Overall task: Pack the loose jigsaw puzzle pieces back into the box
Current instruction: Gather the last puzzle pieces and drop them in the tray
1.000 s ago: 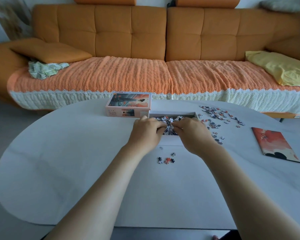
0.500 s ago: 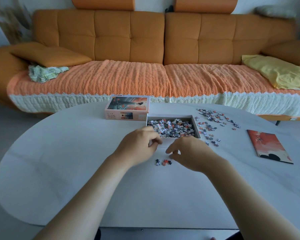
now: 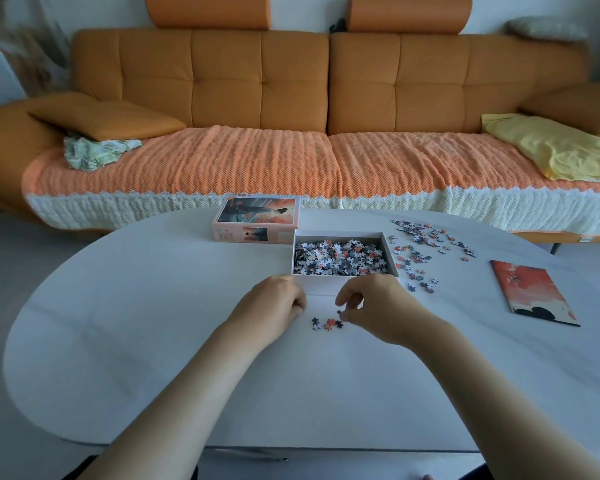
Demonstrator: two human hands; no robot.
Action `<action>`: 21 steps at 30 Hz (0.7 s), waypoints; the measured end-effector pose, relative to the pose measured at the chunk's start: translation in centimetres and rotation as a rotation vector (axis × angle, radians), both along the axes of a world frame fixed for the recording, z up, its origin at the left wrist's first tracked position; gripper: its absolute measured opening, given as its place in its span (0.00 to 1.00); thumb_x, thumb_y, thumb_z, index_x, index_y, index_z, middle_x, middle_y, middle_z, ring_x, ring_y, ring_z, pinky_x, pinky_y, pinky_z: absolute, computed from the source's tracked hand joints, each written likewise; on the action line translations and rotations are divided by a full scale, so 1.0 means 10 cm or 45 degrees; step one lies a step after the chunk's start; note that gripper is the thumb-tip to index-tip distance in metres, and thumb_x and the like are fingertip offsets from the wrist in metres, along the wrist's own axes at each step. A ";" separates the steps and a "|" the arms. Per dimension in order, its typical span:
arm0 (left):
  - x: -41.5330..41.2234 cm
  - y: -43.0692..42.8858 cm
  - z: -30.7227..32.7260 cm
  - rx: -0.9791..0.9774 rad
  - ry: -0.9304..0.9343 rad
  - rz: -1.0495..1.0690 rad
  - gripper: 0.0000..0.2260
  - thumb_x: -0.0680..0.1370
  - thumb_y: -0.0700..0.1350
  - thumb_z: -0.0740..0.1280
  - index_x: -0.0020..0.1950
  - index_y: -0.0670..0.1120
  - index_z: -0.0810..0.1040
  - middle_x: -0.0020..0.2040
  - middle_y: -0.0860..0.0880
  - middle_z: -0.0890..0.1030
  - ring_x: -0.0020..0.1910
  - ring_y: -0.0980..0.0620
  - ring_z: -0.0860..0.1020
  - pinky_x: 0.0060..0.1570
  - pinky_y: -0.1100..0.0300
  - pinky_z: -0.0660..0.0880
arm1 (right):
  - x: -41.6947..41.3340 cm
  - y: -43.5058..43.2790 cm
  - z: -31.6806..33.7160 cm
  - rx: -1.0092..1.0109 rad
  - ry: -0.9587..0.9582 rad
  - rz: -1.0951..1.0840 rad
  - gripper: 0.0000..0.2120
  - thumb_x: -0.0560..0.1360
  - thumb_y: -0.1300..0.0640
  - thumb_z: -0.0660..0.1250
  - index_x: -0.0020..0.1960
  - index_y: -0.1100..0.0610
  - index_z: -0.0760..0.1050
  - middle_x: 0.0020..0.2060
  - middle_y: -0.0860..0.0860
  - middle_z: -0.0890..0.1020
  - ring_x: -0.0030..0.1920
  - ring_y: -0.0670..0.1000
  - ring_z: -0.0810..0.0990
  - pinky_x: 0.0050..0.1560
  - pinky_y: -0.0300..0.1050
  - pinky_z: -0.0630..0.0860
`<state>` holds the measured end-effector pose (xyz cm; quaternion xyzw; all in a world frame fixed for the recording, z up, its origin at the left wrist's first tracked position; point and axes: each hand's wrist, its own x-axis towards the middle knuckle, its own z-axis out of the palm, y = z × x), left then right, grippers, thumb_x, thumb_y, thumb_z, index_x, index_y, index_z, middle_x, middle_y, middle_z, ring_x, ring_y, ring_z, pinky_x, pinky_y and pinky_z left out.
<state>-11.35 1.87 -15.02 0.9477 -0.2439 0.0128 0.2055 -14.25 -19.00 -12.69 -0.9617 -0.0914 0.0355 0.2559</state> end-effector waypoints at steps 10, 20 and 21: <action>-0.06 -0.04 0.05 -0.118 0.228 0.055 0.14 0.76 0.49 0.71 0.62 0.52 0.80 0.47 0.55 0.79 0.47 0.55 0.77 0.53 0.56 0.76 | -0.03 0.11 -0.05 -0.125 0.077 0.024 0.05 0.73 0.55 0.71 0.47 0.48 0.84 0.43 0.45 0.81 0.40 0.45 0.77 0.35 0.32 0.72; -0.07 -0.07 0.07 -0.046 0.241 -0.047 0.05 0.74 0.47 0.73 0.49 0.53 0.84 0.42 0.57 0.78 0.41 0.59 0.75 0.39 0.69 0.69 | 0.01 0.10 -0.03 -0.093 0.033 -0.036 0.06 0.69 0.62 0.67 0.38 0.54 0.81 0.36 0.43 0.81 0.37 0.40 0.77 0.40 0.38 0.78; -0.07 -0.07 0.07 -0.065 0.256 -0.050 0.04 0.73 0.47 0.74 0.47 0.52 0.84 0.43 0.56 0.79 0.41 0.60 0.76 0.39 0.69 0.69 | 0.02 0.10 -0.03 -0.088 0.039 -0.036 0.06 0.69 0.62 0.68 0.38 0.53 0.81 0.35 0.42 0.80 0.37 0.40 0.77 0.39 0.36 0.78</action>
